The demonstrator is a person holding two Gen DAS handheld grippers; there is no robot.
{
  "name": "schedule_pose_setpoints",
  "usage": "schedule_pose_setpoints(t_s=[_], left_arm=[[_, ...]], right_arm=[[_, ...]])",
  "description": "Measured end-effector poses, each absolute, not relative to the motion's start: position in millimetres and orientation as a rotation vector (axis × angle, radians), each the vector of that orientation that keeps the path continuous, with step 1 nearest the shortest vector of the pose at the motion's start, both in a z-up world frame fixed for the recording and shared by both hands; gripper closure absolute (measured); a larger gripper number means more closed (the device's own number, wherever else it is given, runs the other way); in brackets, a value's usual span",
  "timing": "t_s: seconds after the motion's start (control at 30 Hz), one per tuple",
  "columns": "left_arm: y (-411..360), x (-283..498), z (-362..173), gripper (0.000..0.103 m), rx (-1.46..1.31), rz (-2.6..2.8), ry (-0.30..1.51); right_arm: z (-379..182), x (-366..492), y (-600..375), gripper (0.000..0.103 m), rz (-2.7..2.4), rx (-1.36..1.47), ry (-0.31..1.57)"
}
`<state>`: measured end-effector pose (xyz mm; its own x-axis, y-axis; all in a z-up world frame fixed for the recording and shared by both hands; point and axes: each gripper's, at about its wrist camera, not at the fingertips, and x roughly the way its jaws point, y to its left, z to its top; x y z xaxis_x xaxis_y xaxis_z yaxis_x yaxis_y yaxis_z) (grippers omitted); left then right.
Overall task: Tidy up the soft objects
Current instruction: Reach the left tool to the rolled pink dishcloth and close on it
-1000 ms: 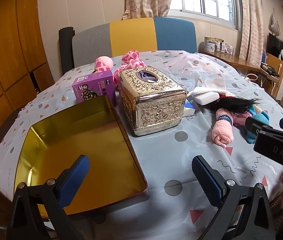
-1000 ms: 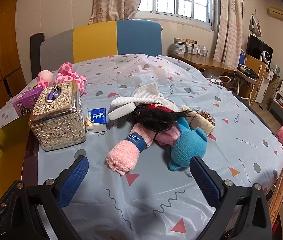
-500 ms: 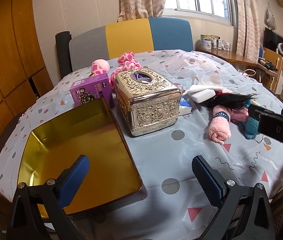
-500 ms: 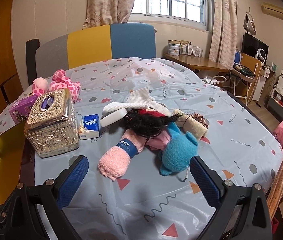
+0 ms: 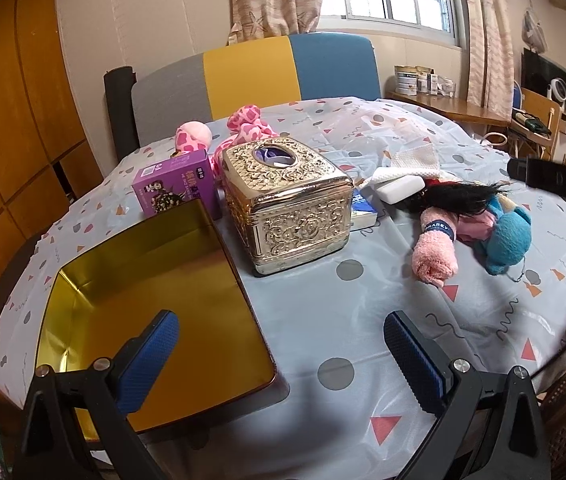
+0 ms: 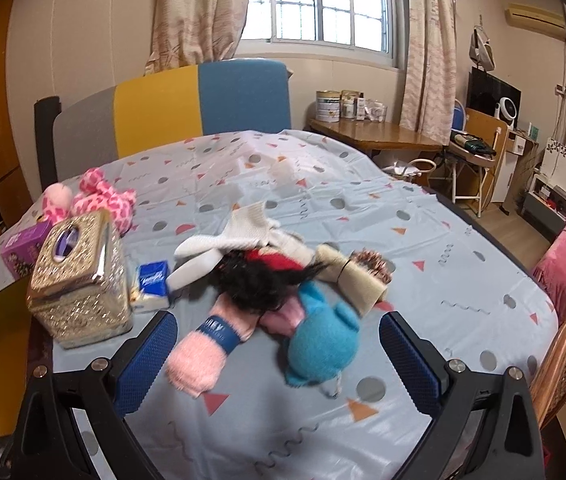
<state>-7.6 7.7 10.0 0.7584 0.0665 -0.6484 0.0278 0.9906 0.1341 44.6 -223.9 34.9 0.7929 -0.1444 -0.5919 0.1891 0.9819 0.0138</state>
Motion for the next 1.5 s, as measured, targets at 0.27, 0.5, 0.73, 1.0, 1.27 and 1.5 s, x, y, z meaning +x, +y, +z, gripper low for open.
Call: schedule_pose_setpoints(t_s=[0.27, 0.5, 0.73, 1.0, 1.27, 1.5], left_arm=[[3.6, -5.8, 9.9, 0.0, 0.143, -0.005, 0.713], [-3.5, -1.9, 7.6, 0.0, 0.163, -0.021, 0.722], [-14.8, 6.3, 7.3, 0.0, 0.18, -0.069, 0.742], [-35.0, 21.6, 6.1, 0.0, 0.18, -0.143, 0.779], [-62.4, 41.9, 1.6, 0.0, 0.212, -0.204, 0.812], [-89.3, 78.1, -8.3, 0.015, 0.199, -0.309, 0.879]], right_arm=[[43.3, 68.4, -265.3, 0.0, -0.254, 0.106, 0.608], [28.6, 87.2, -309.7, 0.0, -0.306, 0.239, 0.652], [21.2, 88.1, -319.5, 0.0, -0.304, 0.296, 0.678], [19.2, 86.8, -328.8, 0.0, -0.307, 0.355, 0.679], [17.3, 86.3, -333.8, 0.0, -0.301, 0.392, 0.684], [16.9, 85.9, -335.2, 0.0, -0.297, 0.406, 0.683]])
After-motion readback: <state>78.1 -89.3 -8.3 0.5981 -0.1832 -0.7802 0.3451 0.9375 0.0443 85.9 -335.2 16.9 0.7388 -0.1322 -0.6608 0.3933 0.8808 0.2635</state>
